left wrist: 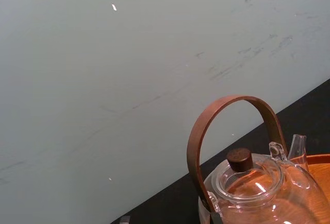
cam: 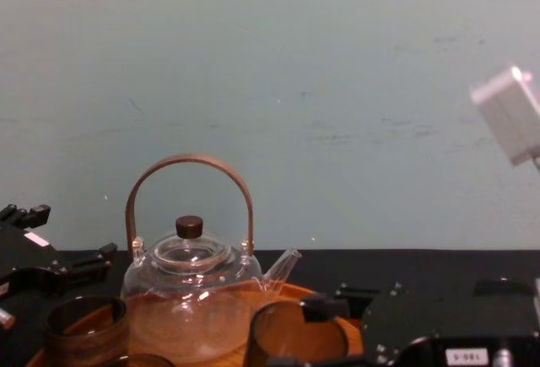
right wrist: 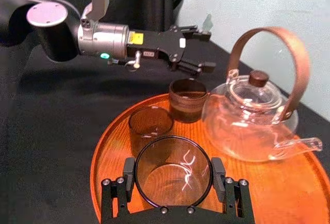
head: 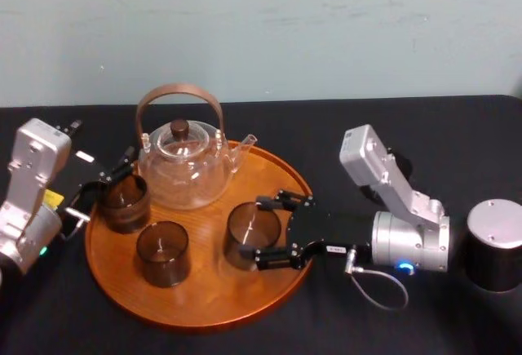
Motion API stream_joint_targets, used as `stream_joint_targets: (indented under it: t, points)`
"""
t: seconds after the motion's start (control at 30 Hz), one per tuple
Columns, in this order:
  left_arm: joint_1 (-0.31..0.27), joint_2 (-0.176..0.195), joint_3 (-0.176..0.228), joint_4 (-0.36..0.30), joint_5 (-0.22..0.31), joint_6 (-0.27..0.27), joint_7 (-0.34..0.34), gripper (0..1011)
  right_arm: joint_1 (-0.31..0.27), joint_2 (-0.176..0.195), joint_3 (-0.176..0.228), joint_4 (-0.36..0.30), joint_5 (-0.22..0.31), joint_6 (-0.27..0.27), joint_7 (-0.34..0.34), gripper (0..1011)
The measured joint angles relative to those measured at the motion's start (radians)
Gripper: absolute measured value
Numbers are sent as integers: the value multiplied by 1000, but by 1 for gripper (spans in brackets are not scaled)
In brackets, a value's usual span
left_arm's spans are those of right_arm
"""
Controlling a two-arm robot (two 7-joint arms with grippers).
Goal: Pick up the glass from the table and place it on the tray.
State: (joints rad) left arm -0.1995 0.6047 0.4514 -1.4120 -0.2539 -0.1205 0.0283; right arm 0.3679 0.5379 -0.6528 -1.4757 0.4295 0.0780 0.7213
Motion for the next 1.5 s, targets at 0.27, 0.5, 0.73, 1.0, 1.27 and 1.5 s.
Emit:
stream_joint_targets:
  t: [0.27, 0.5, 0.73, 1.0, 1.27, 1.5]
  points:
    - [0, 0, 0, 0, 0, 0, 0, 1001, 9, -14, -29, 42, -5, -8, 16, 902]
    - [0, 0, 0, 0, 0, 0, 0, 1001, 9, -16, -39, 60, -10, -9, 17, 902]
    - [0, 0, 0, 0, 0, 0, 0, 1001, 9, -21, -46, 76, -17, -9, 17, 901]
    - [0, 0, 0, 0, 0, 0, 0, 1001, 10, -28, -49, 87, -23, -7, 11, 901]
    - [0, 0, 0, 0, 0, 0, 0, 1002, 8, -32, -48, 91, -27, -2, 5, 902]
    - [0, 0, 0, 0, 0, 0, 0, 1001, 6, -33, -49, 91, -35, 4, -2, 901]
